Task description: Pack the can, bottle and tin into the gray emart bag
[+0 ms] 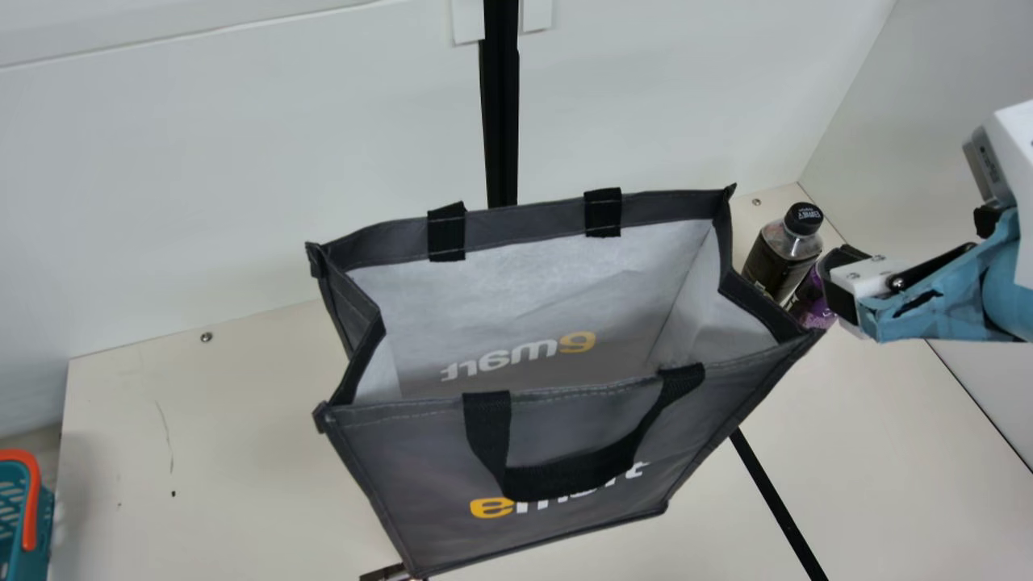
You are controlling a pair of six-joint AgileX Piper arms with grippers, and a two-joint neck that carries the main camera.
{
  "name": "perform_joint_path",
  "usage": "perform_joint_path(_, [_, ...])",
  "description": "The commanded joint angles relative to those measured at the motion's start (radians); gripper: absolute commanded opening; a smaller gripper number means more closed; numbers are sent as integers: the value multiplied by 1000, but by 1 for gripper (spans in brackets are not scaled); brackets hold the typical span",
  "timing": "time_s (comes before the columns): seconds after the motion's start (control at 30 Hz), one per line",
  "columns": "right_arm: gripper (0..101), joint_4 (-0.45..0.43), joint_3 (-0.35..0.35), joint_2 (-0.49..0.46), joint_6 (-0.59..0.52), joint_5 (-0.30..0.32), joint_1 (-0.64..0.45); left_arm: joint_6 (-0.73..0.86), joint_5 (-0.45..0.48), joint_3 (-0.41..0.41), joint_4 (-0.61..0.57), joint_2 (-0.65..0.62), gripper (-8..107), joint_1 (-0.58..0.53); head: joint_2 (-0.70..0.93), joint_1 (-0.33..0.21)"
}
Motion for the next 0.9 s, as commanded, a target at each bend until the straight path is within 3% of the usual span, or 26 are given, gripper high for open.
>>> perform_joint_path(0.0, [91,0,0,0,0,0,0,1,-2,-12,6,10,90,-9,-1,-23])
perform_joint_path(0.87, [91,0,0,0,0,0,0,-2,-34,-214,57,158,90,-171,-1,-23])
